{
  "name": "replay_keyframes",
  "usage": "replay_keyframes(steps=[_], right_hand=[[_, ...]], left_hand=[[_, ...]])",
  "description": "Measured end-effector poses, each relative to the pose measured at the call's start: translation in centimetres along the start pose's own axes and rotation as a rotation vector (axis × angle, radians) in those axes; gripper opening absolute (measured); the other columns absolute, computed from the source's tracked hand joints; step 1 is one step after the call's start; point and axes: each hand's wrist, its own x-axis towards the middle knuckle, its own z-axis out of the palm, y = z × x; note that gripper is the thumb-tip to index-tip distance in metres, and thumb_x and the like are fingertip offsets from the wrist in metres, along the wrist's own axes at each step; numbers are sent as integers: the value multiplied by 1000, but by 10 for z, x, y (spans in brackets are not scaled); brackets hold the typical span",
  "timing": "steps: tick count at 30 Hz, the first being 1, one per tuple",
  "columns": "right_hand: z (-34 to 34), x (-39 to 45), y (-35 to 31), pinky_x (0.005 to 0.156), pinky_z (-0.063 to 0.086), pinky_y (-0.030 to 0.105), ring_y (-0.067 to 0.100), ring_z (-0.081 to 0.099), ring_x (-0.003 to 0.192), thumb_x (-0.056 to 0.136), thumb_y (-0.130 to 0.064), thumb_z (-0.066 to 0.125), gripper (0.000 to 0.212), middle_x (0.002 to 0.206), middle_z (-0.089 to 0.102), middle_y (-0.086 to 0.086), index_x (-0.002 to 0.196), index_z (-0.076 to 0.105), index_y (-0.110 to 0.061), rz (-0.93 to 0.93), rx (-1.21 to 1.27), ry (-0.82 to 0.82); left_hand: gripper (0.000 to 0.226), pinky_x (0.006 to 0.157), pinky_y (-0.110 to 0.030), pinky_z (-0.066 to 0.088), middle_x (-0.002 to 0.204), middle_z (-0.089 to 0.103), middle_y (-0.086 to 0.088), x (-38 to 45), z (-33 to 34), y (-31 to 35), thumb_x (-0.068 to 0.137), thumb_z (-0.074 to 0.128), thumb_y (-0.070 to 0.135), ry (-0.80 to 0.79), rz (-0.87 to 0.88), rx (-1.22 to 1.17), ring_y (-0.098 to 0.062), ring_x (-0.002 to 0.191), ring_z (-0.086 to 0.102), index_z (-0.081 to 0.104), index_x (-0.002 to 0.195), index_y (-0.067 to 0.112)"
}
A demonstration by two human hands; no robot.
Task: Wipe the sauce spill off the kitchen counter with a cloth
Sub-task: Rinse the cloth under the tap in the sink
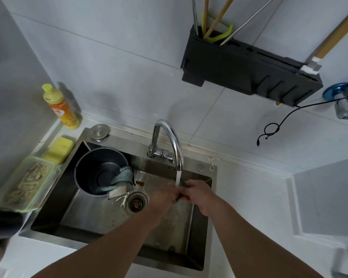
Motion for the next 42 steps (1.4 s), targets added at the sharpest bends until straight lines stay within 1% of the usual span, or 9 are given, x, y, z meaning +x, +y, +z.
replay_keyframes(steps=[4,9,15,20,25,30,36,40,42], right_hand=[[-5,-1,0,79,53,25,6,72,84,95,-21,72,21,83,76,-15,92,77,-42,-137,-289,26],[-6,-1,-12,78,48,24,6,69,89,98,-14,62,29,95,76,-14,105,81,-35,-209,-432,-9],[-3,-3,-9,87,52,27,13,69,94,100,-17,64,26,115,78,-2,122,77,-23,-180,-504,246],[19,-9,-13,89,60,36,8,75,88,88,-33,80,22,93,80,-9,110,81,-31,-164,-126,62],[17,-12,-21,79,50,25,5,72,86,92,-19,70,29,98,80,-13,113,81,-35,-289,-258,270],[14,-16,-15,95,54,27,6,72,98,100,-13,62,32,112,79,-9,118,78,-34,-291,-378,107],[-14,-24,-4,85,43,8,-9,64,89,95,-9,66,34,96,74,-22,103,80,-39,-307,-491,-13],[-41,-35,-3,89,57,23,8,72,93,94,-9,71,41,99,75,-15,86,76,-49,-232,-383,-114],[-53,-43,1,95,60,33,17,75,100,94,-6,72,35,104,77,-3,89,80,-40,-165,-198,-206]], left_hand=[[37,82,-37,58,99,77,-9,11,-18,4,90,66,-5,100,6,53,-22,89,71,69,124,8],[44,107,-40,46,128,59,0,20,-36,20,87,71,38,7,410,1224,-21,124,51,66,130,29],[24,67,-31,54,79,66,9,12,-40,42,96,53,40,31,399,1398,-19,81,69,72,91,25],[19,80,-38,58,67,75,1,1,-9,41,99,61,22,121,-152,174,-16,62,72,71,86,11],[30,83,-44,59,106,77,-12,-4,-17,21,90,54,22,92,-301,-293,-26,91,76,69,112,6],[55,92,-57,57,117,71,-26,6,3,13,104,38,45,-57,-427,-668,-40,105,71,65,120,0],[29,42,-26,54,60,64,-14,30,34,30,98,44,0,-35,-550,-513,-23,49,64,62,75,4],[34,36,-39,54,57,61,-18,41,40,25,95,43,0,11,-627,-574,-27,47,63,60,65,-3],[33,43,-27,53,63,53,-13,55,37,13,105,46,13,166,-631,-733,-23,52,55,52,74,3]])
